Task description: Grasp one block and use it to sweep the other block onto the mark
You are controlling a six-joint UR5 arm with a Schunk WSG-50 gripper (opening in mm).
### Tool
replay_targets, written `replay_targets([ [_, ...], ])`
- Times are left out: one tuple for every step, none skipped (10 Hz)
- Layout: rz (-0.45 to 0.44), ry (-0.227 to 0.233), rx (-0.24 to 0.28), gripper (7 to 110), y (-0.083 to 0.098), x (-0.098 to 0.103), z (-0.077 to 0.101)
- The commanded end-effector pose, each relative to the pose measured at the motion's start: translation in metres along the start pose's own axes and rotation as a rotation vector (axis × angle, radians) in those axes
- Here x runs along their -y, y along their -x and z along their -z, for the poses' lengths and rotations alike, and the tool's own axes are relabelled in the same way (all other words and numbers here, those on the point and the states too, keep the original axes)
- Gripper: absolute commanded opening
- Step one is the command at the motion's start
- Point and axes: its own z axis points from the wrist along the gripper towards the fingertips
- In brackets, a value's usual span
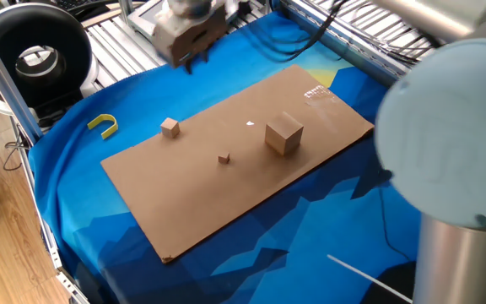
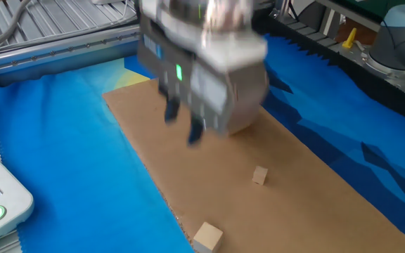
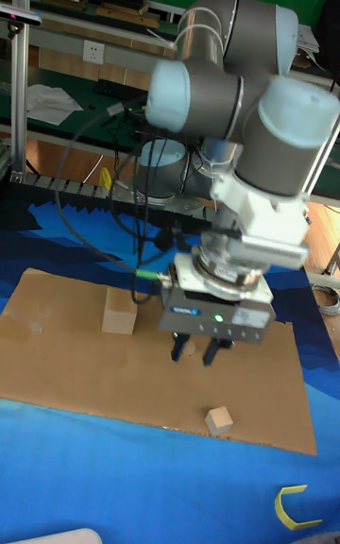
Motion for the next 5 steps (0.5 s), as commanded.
replay_targets([
  [-0.003,0.007,0.011,7,-0.013,0.019,0.022],
  [-0.015,0.032,0.012,7,-0.002,0.008,0.018],
  [-0.022,0.04,0.011,7,0.006,-0.002,0.018],
  [-0.026,0.04,0.004,7,0.01,-0.01,0.02],
  [-0.029,0.038,-0.003,7,0.012,-0.016,0.023],
])
